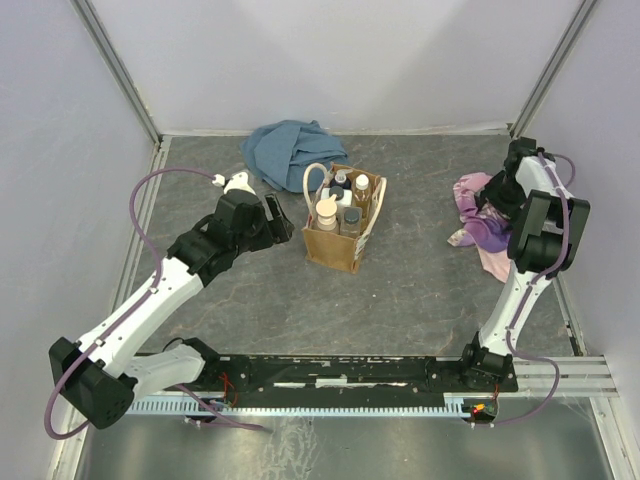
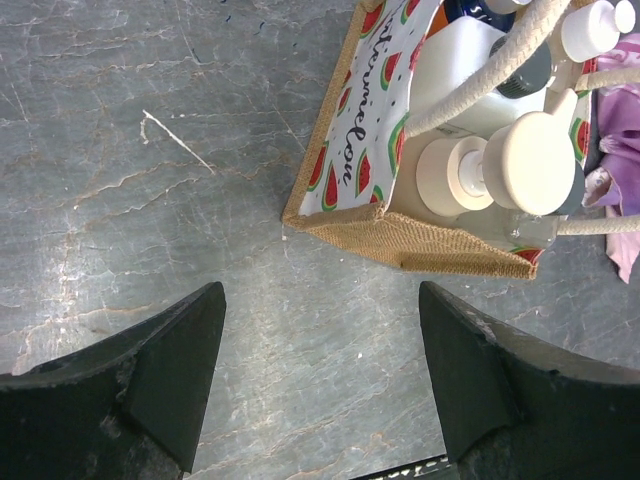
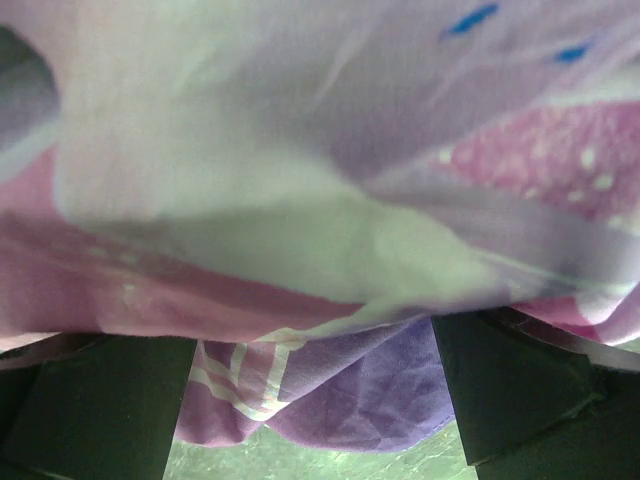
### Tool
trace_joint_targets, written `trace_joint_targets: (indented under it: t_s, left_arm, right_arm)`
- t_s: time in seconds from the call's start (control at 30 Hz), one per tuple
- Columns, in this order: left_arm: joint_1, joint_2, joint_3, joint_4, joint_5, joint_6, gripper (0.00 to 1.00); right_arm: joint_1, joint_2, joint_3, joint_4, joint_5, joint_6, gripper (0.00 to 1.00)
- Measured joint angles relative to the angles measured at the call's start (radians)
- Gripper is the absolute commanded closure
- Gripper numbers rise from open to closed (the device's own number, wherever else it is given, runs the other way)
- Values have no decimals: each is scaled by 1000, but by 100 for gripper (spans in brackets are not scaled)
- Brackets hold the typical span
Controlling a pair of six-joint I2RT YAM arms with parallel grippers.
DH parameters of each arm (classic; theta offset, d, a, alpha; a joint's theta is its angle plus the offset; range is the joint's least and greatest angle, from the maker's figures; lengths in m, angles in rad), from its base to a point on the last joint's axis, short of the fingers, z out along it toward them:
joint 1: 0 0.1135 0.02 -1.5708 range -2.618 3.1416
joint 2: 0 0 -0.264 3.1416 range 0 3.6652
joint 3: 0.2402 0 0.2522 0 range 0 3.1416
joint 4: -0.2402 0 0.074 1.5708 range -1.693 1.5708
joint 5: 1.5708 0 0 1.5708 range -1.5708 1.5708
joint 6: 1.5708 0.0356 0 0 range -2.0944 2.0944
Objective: Take the personal care products out of the canvas bag
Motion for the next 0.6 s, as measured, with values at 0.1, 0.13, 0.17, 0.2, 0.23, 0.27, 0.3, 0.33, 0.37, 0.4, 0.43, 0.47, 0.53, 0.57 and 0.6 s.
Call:
trace_joint_targets:
  t_s: [0.1, 0.13, 0.17, 0.2, 0.23, 0.27, 0.3, 0.33, 0.37, 0.4, 0.43, 0.47, 0.53, 0.57, 0.6]
  left_arm:
    - [0, 7, 11, -12, -8, 0, 15]
    - [0, 9, 16, -14, -11, 0, 15]
    - [0, 10, 20, -16, -13, 0, 15]
    - [0, 11, 24, -17, -17, 0, 15]
    - [0, 13, 29, -17, -18, 0, 15]
    - [0, 14, 32, -16, -18, 0, 15]
    - [0, 17, 33, -15, -17, 0, 15]
    - [0, 19, 33, -14, -17, 0, 15]
    - [0, 22, 33, -14, -17, 0, 15]
    - [0, 24, 33, -15, -17, 0, 15]
    - [0, 26, 33, -15, -17, 0, 15]
    - [0, 26, 33, -15, -17, 0, 15]
    - [0, 26, 33, -14, -18, 0, 15]
    - [0, 26, 33, -14, -19, 0, 15]
    - [0, 26, 33, -14, -19, 0, 15]
  right_arm:
    - [-22, -28, -32, 10, 26, 9, 0]
    - [-19, -43, -48, 11, 29, 11, 0]
    - [-11, -64, -71, 17, 28, 15, 0]
    - [-3, -81, -88, 21, 27, 16, 0]
    - [5, -101, -109, 27, 26, 17, 0]
    - [11, -121, -130, 36, 24, 19, 0]
    - [19, -150, -165, 53, 21, 19, 0]
    - [25, -174, -193, 65, 20, 22, 0]
    - [31, -205, -228, 79, 19, 24, 0]
    - [40, -242, -270, 93, 21, 27, 0]
    - [48, -277, -302, 99, 23, 31, 0]
    - [57, -314, -336, 108, 26, 35, 0]
    - [83, -406, -406, 123, 39, 44, 0]
    - [94, -444, -426, 123, 48, 45, 0]
    - [114, -493, -450, 128, 65, 48, 0]
